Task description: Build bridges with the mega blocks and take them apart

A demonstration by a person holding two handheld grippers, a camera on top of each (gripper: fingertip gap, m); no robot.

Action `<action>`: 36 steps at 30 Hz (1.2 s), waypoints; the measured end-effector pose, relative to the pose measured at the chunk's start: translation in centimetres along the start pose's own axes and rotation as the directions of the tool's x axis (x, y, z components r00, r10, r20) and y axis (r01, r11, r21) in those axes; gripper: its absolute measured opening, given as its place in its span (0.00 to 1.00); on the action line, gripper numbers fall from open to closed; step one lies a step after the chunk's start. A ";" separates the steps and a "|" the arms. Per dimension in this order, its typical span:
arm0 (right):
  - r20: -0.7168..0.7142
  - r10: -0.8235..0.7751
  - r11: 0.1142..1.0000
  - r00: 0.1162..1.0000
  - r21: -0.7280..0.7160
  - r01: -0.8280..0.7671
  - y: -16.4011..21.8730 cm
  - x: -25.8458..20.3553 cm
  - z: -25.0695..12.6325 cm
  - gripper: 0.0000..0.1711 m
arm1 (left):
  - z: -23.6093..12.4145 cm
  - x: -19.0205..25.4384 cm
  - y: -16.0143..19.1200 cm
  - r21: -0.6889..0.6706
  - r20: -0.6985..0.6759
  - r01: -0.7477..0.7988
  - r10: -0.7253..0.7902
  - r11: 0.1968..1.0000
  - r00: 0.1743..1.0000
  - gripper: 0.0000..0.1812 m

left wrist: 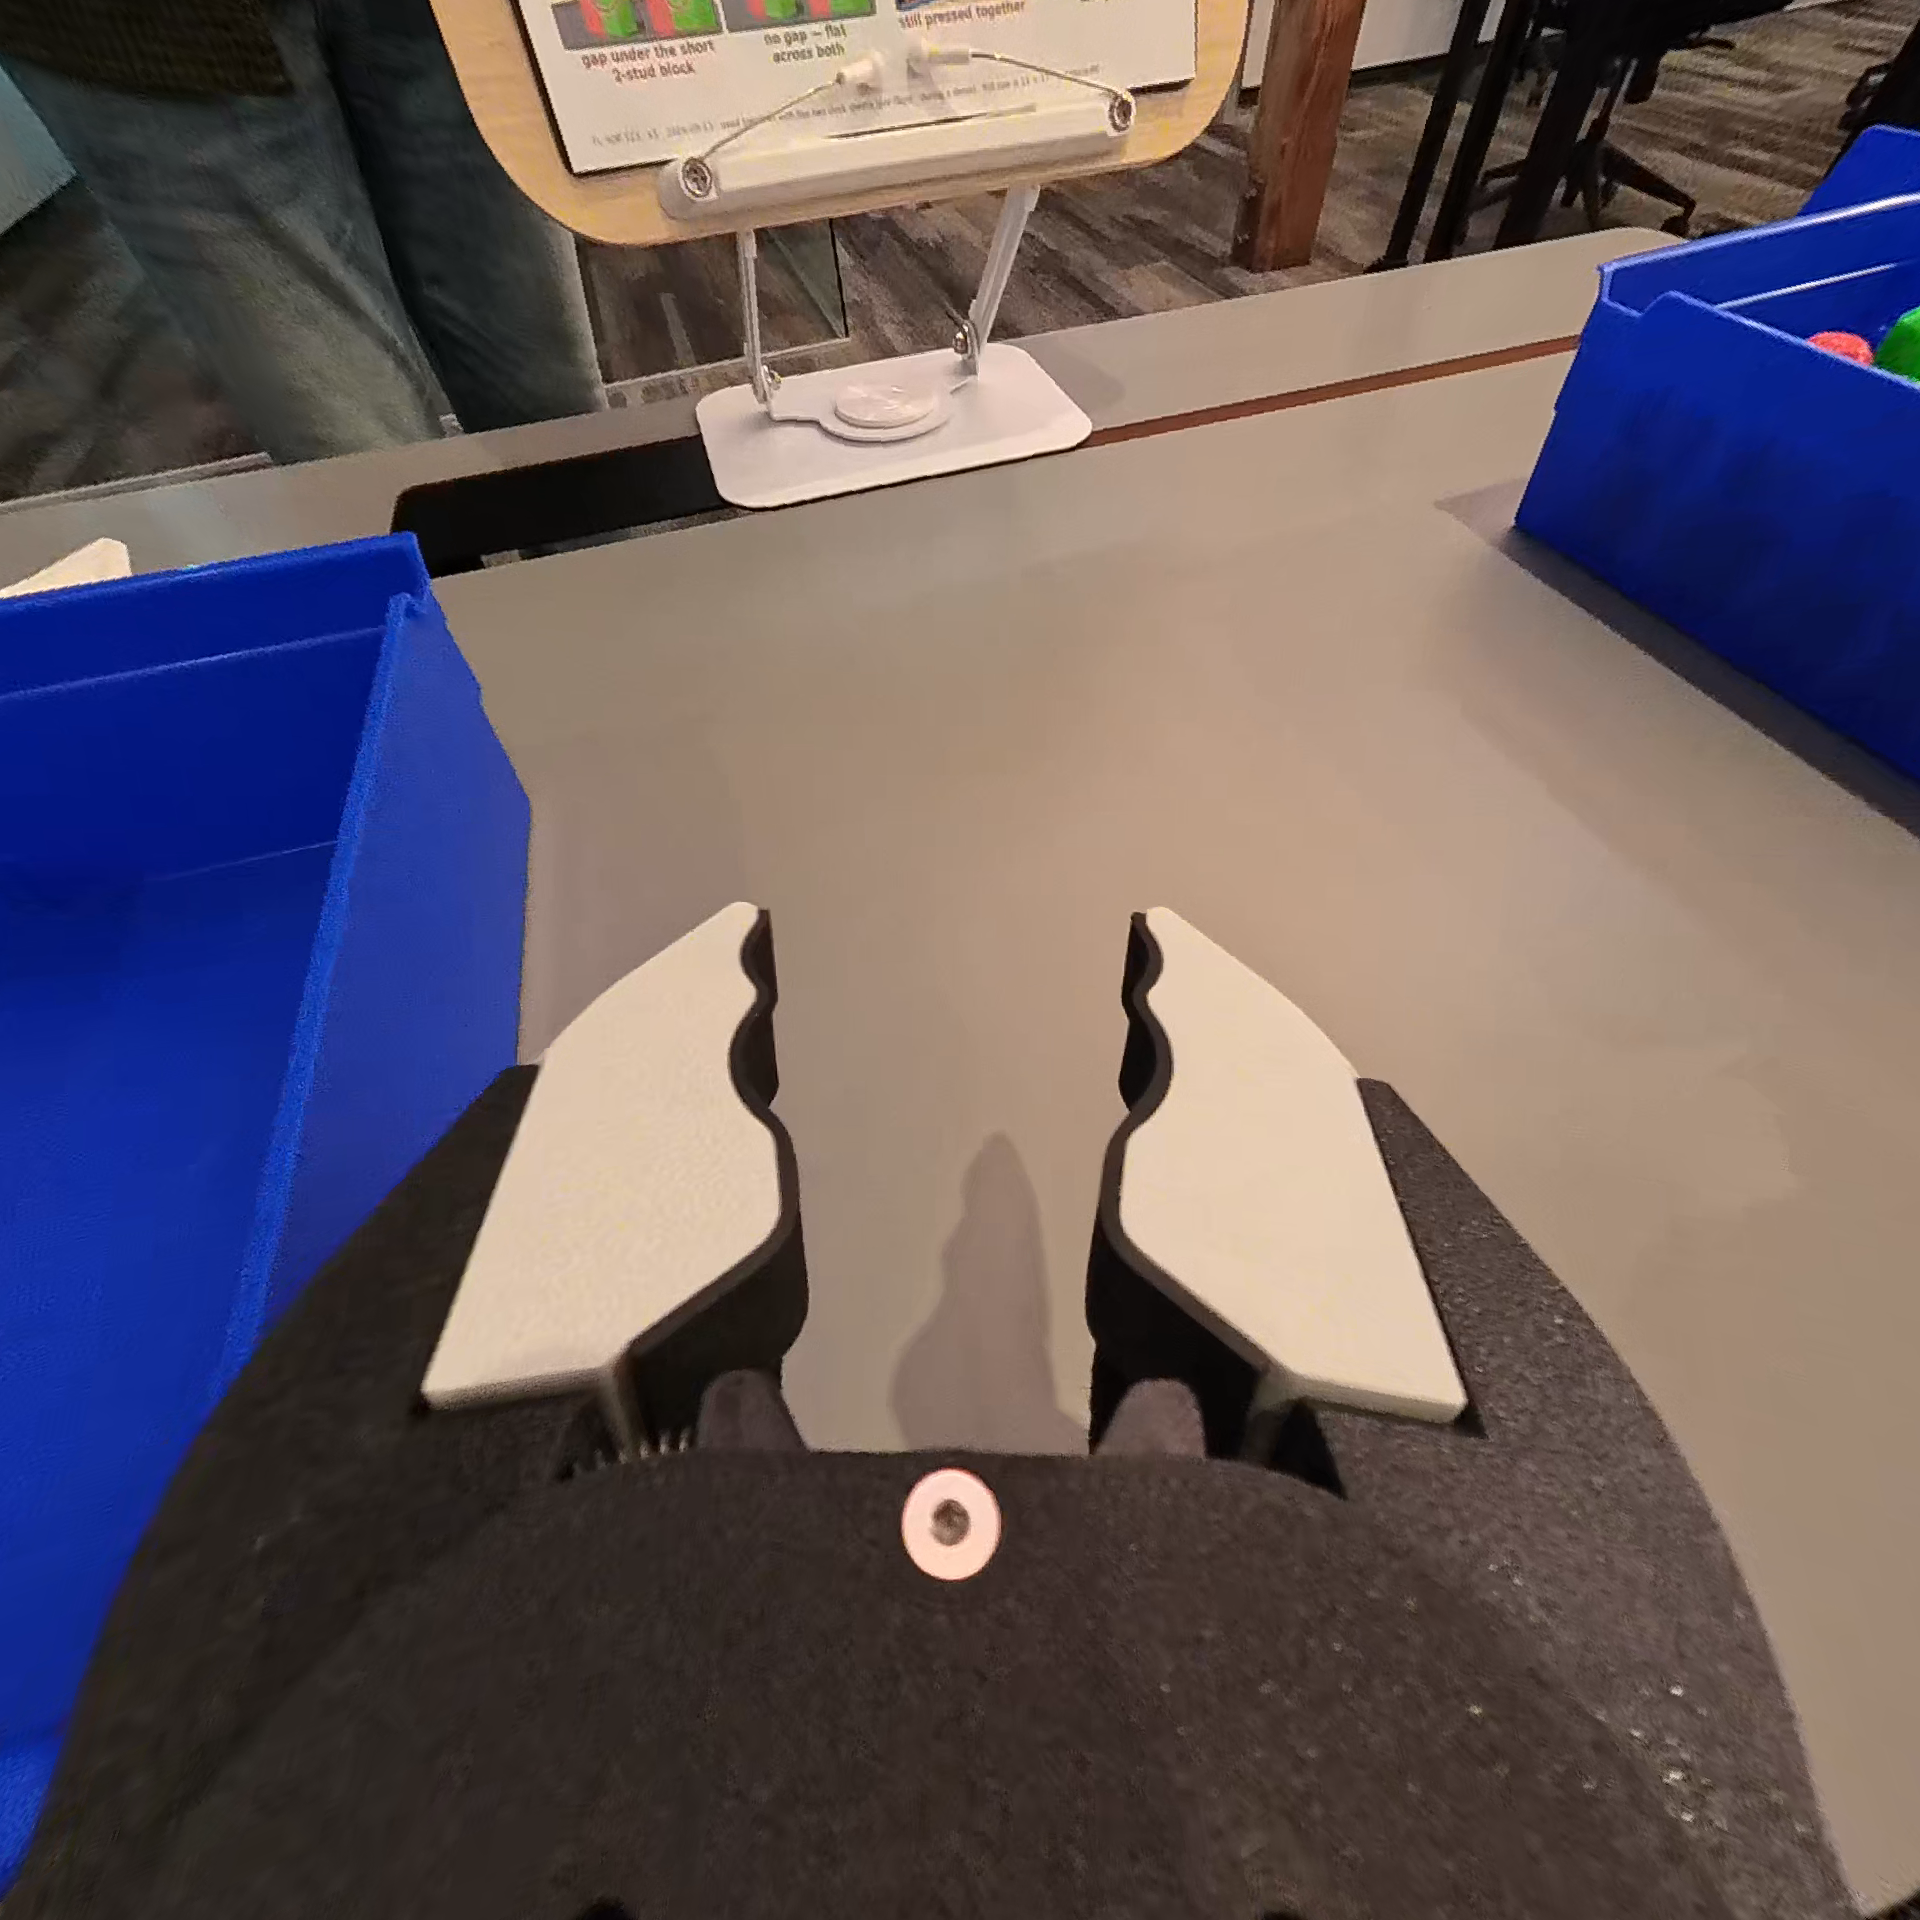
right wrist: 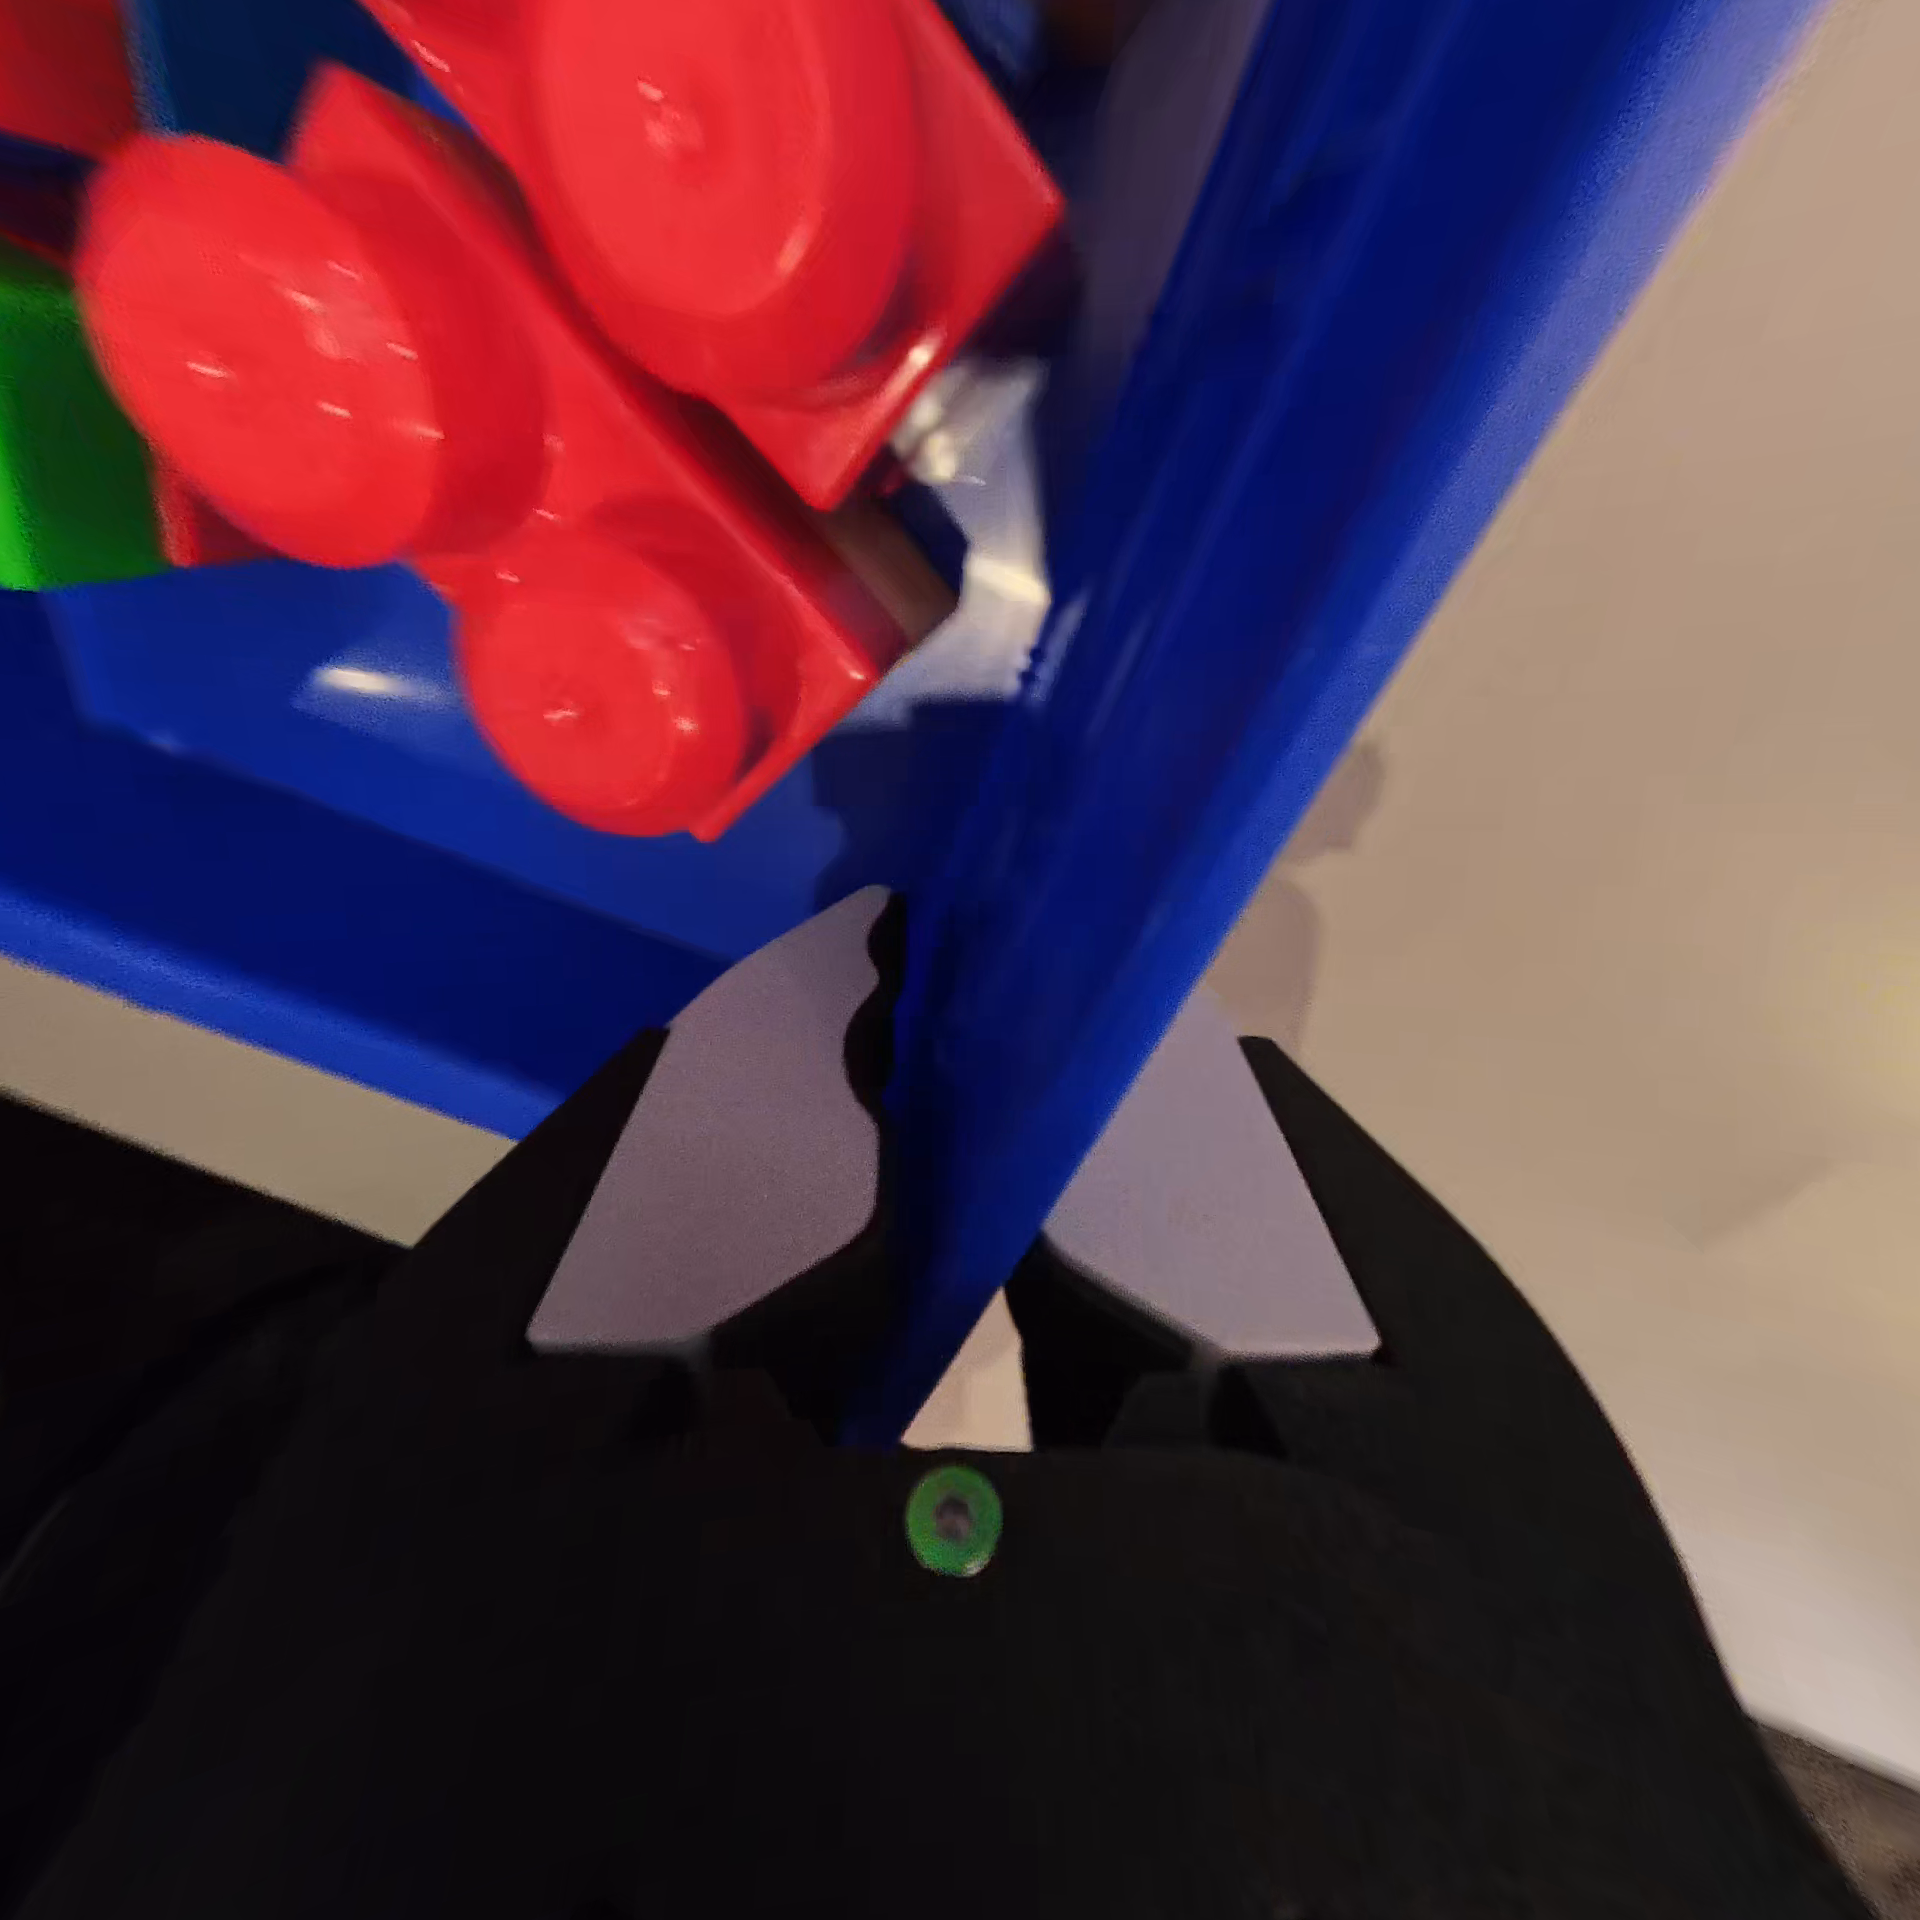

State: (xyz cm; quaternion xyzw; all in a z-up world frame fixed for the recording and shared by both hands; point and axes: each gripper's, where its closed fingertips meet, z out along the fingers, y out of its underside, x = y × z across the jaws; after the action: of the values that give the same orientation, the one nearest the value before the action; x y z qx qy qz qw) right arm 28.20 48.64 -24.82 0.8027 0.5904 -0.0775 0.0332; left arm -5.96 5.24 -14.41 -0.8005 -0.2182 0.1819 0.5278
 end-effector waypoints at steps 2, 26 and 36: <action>0.055 0.000 1.000 0.998 0.021 -0.001 -0.2 -0.5 0.0 0.08 | 0.1 0.0 0.0 0.002 -0.004 0.006 -0.006 1.000 1.000 0.35; 0.057 0.110 0.994 0.992 0.006 -0.111 -1.3 -1.3 -0.7 0.09 | 2.3 1.5 0.2 -0.022 -0.061 -0.053 0.051 0.998 0.997 0.33; -0.012 0.167 0.985 0.986 -0.038 -0.167 -0.8 -0.7 -0.1 0.02 | 2.7 1.8 0.5 -0.031 -0.073 -0.062 0.060 0.998 0.996 0.32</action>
State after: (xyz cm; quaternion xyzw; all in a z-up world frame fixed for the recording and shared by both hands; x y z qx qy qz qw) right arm 27.19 48.21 -24.56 0.8488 0.5227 -0.0593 0.0528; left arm -5.75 8.11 -15.97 -0.8215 -0.1775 0.1654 0.5161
